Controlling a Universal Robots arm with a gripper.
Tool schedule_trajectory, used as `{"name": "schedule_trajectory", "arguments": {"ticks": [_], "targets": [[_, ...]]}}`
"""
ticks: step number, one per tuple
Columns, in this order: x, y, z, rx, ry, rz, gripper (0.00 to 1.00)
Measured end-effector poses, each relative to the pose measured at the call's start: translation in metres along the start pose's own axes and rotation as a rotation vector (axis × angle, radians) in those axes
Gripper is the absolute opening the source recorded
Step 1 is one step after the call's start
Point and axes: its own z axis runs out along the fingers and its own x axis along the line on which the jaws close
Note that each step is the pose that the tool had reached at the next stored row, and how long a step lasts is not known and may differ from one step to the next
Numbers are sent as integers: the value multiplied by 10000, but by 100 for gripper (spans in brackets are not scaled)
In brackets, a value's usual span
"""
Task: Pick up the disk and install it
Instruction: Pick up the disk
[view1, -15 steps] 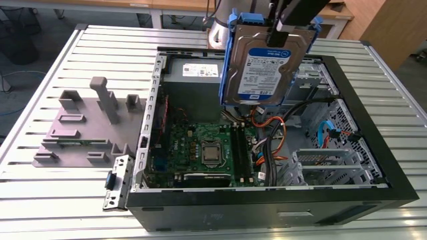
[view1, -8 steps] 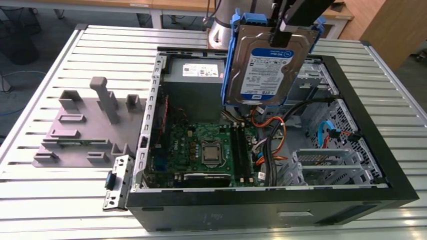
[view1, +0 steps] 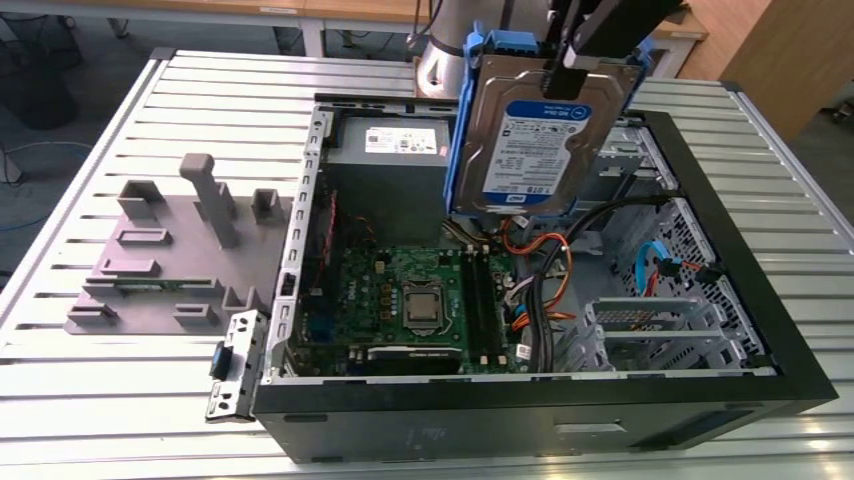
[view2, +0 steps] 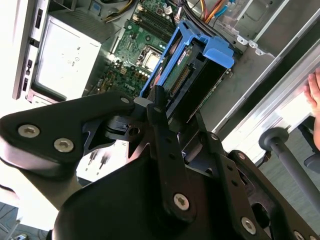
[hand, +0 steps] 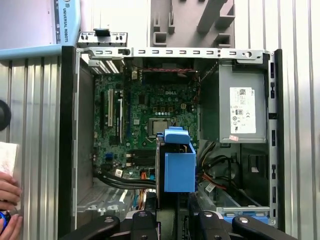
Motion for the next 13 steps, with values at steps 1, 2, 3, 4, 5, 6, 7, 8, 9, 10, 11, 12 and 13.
{"name": "schedule_trajectory", "arguments": {"ticks": [1,2,3,4,5,6,7,8,9,10,11,12,13], "targets": [[10,-1,0,0,0,0,35],[20,-3,0,0,0,0,35],[31,-4,-1,1,0,0,35],[41,-4,-1,1,-1,0,35],[50,-4,-1,1,1,0,35],[60,-5,-1,0,2,0,35],[72,-5,-1,1,2,0,35],[85,-5,-2,0,3,0,35],[98,-6,-3,0,3,0,35],[113,-6,-3,0,4,0,35],[130,-6,-3,0,4,0,35],[149,-7,-4,0,3,0,35],[166,-8,-4,0,4,0,35]]}}
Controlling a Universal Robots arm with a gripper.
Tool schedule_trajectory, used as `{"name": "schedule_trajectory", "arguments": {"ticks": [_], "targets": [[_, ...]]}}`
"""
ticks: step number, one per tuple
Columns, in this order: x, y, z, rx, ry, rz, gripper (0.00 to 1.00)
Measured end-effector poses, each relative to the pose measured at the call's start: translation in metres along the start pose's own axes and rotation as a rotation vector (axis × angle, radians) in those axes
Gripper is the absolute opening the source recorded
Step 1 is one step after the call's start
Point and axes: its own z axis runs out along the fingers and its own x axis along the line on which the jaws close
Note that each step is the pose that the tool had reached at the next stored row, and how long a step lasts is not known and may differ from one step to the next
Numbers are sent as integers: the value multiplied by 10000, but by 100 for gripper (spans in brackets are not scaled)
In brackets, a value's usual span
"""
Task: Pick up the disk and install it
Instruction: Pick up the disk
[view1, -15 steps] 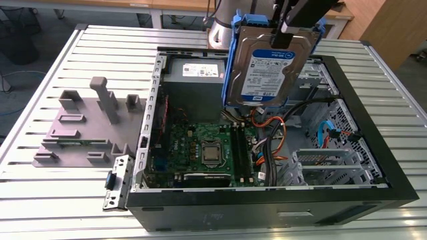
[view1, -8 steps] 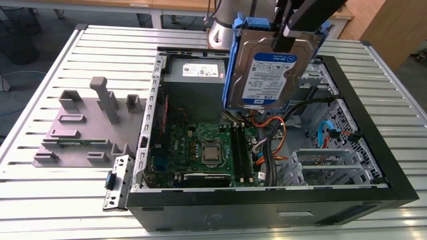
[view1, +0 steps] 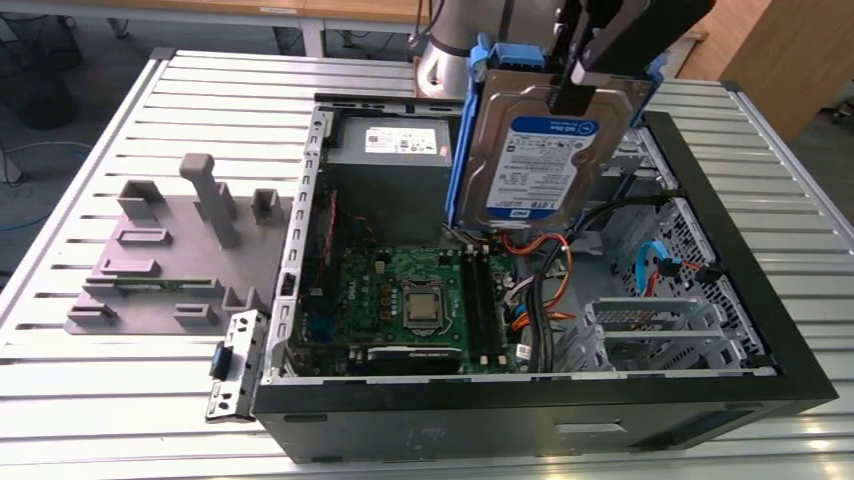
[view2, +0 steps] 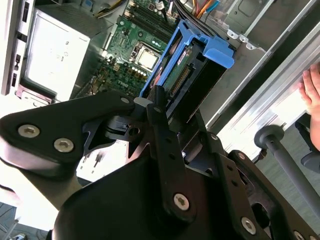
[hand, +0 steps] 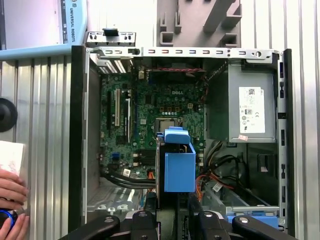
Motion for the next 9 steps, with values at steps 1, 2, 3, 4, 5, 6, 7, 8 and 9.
{"name": "schedule_trajectory", "arguments": {"ticks": [1,2,3,4,5,6,7,8,9], "targets": [[18,0,0,0,-2,0,35],[36,-1,0,1,-2,0,35],[54,-1,-1,1,-1,0,35],[73,-2,-2,0,0,0,35],[94,-2,-2,0,0,0,35],[113,-2,-2,1,-1,0,35],[132,-3,-2,0,-1,0,35],[150,-3,-2,0,-2,-1,35],[167,-3,-3,0,-2,0,35]]}}
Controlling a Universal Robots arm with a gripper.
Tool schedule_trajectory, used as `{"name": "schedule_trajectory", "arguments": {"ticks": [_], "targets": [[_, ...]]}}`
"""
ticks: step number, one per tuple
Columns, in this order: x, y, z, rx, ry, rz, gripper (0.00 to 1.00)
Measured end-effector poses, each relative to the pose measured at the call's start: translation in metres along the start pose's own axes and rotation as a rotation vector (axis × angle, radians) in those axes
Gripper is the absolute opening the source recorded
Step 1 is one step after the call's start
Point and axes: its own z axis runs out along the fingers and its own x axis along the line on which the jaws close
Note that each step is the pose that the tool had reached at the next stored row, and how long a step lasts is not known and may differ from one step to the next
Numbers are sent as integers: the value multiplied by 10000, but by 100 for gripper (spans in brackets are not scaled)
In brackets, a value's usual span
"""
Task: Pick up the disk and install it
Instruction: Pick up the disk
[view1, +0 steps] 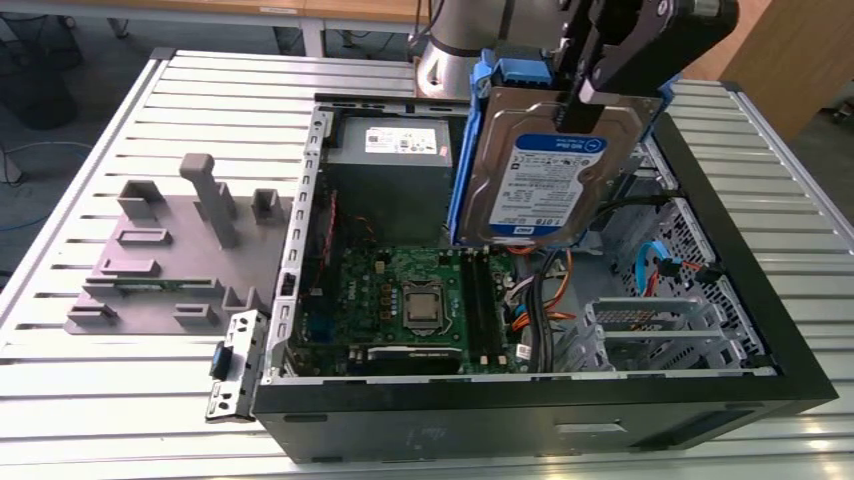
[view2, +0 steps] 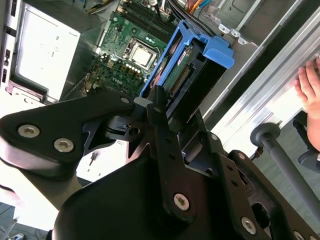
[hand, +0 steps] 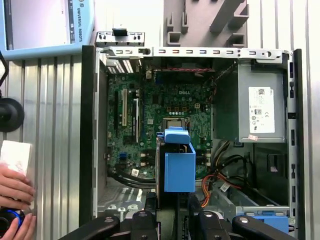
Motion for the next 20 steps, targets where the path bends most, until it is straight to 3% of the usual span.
{"name": "schedule_trajectory", "arguments": {"ticks": [20], "targets": [[66,-1,-2,0,0,0,35]]}}
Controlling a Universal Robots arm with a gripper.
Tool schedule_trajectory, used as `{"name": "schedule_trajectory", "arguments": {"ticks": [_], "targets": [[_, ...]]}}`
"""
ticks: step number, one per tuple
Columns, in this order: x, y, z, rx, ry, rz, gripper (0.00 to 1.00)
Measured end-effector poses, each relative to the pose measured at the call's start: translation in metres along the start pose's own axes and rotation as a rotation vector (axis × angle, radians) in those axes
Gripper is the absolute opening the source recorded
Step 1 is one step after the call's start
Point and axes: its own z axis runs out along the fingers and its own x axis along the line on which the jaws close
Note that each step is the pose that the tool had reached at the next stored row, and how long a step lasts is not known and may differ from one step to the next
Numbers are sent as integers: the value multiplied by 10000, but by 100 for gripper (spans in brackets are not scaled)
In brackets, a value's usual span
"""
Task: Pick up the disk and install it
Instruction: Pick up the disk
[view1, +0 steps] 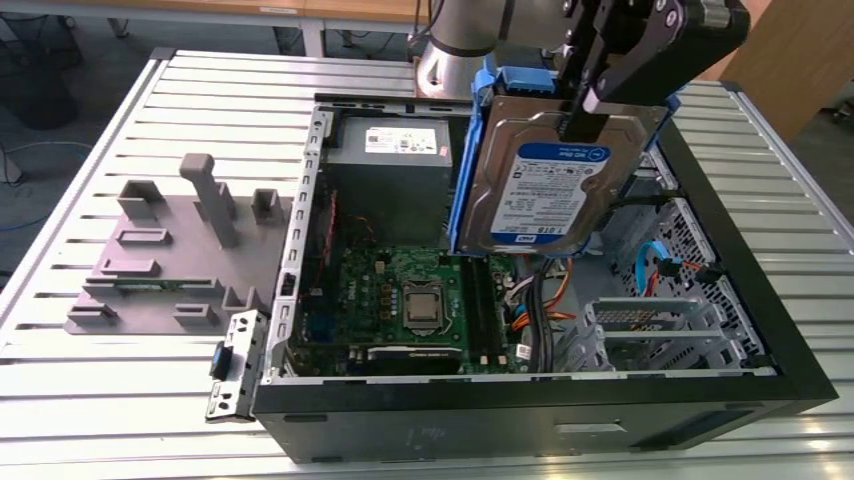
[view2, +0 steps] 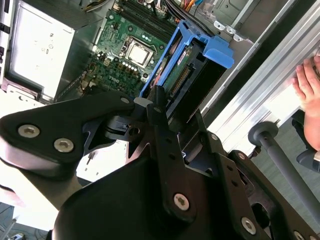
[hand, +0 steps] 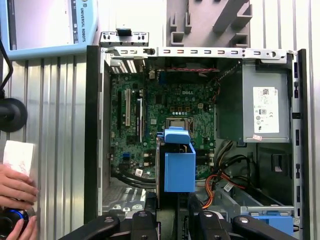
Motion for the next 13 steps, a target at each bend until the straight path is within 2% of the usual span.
{"name": "schedule_trajectory", "arguments": {"ticks": [6,13], "targets": [[56,0,-2,0,1,1,35],[64,-1,-2,0,0,-1,35]]}}
